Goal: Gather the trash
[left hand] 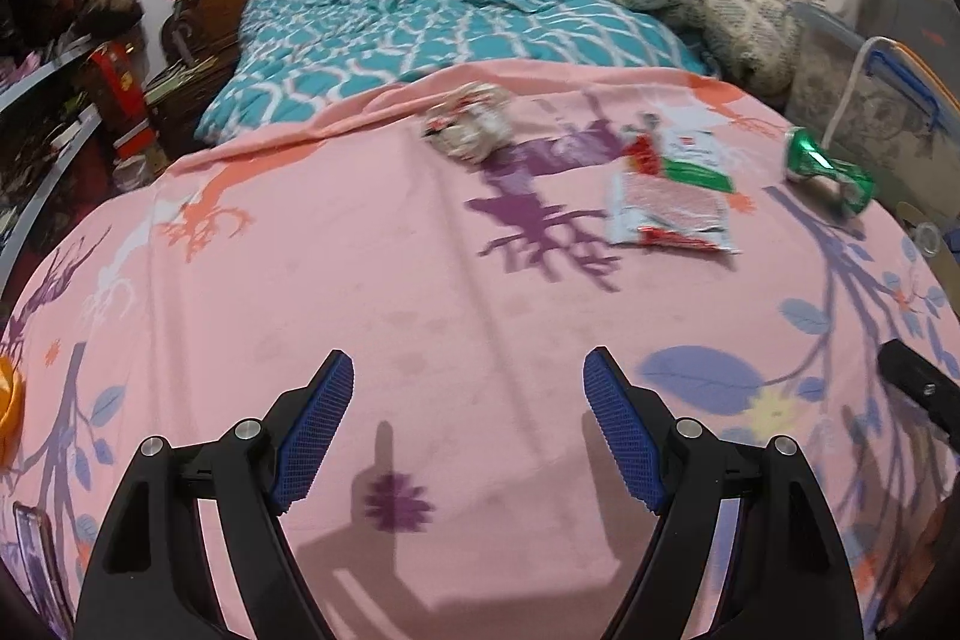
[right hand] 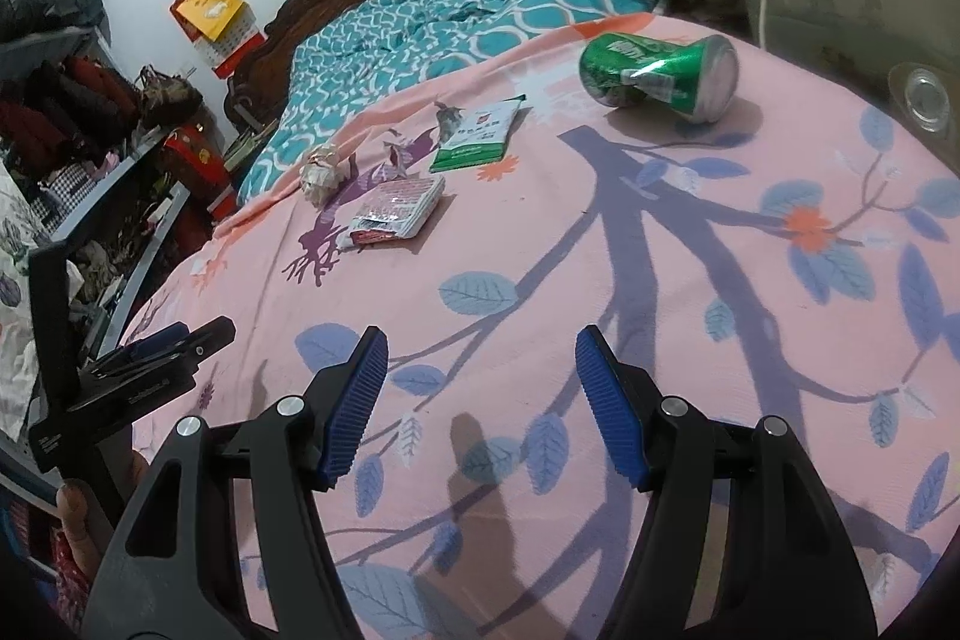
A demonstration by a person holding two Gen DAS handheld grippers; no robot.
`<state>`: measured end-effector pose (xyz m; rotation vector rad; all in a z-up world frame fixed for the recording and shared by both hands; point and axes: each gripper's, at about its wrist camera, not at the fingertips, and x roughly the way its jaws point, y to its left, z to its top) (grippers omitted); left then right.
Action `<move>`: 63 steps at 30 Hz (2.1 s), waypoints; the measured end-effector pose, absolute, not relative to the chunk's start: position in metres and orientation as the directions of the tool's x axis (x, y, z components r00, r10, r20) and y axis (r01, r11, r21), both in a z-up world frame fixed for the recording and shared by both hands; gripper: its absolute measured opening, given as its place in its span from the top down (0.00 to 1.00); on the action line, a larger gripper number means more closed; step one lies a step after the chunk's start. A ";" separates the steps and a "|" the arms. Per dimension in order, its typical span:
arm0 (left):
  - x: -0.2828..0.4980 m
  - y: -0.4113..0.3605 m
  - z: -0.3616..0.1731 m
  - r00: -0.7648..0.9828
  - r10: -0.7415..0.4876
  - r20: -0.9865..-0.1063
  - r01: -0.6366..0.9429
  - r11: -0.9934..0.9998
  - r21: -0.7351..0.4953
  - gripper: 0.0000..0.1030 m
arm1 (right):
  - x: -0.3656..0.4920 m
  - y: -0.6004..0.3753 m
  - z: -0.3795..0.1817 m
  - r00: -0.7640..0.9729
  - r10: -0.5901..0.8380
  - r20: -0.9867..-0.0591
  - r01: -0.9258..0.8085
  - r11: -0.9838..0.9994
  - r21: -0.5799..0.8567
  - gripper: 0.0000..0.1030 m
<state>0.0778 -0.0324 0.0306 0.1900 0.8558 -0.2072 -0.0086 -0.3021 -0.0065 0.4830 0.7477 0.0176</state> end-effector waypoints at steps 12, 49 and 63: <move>0.098 0.036 0.026 0.641 -0.040 -0.766 0.090 0.996 0.023 0.27 | 0.096 -0.254 0.033 0.712 0.299 -0.636 -0.051 0.924 0.378 0.35; 0.079 0.003 0.044 0.618 -0.294 -0.729 0.267 0.951 -0.157 0.12 | 0.102 -0.245 0.023 0.604 0.517 -0.607 -0.214 0.839 0.501 0.19; 0.105 -0.026 0.035 0.618 -0.206 -0.759 0.222 0.972 -0.082 0.09 | 0.232 -0.321 -0.021 0.599 0.161 -0.785 0.176 0.929 0.325 0.30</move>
